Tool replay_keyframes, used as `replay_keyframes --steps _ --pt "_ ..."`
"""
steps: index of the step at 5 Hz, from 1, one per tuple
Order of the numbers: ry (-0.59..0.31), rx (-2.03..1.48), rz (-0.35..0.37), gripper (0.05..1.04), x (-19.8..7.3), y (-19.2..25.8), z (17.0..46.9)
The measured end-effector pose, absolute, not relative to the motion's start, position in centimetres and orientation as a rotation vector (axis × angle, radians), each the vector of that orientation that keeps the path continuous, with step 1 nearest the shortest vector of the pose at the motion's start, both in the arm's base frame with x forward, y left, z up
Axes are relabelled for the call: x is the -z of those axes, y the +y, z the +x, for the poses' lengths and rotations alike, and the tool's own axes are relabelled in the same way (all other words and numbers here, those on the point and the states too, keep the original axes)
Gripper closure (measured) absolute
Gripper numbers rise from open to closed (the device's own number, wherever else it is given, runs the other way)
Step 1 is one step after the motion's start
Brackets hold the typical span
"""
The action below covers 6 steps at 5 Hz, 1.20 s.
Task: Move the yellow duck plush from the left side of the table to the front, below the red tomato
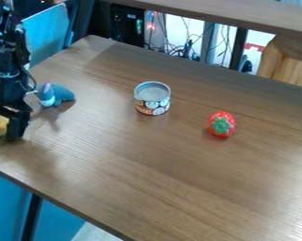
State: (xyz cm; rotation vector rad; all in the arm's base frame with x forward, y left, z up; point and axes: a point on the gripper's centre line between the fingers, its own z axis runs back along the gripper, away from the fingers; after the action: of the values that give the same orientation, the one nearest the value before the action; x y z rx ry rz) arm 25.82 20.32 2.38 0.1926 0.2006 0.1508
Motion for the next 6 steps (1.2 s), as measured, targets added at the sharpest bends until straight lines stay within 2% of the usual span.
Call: replay_keyframes --steps 1,2,3,4,5,6 --pt "0.186 -0.135 0.148 0.359 -2.2 19.4 25.6" --pt "0.122 -0.123 0.056 0.622 -4.7 17.4 25.7" --pt "0.033 -0.090 0.007 0.725 -8.2 15.1 26.0" --pt "-0.022 -0.029 -0.028 0.771 -10.7 11.1 27.0" --pt "-0.040 0.004 -0.037 0.776 -10.9 7.4 28.4" --pt "-0.124 0.065 -0.110 0.776 -9.3 2.5 29.7"
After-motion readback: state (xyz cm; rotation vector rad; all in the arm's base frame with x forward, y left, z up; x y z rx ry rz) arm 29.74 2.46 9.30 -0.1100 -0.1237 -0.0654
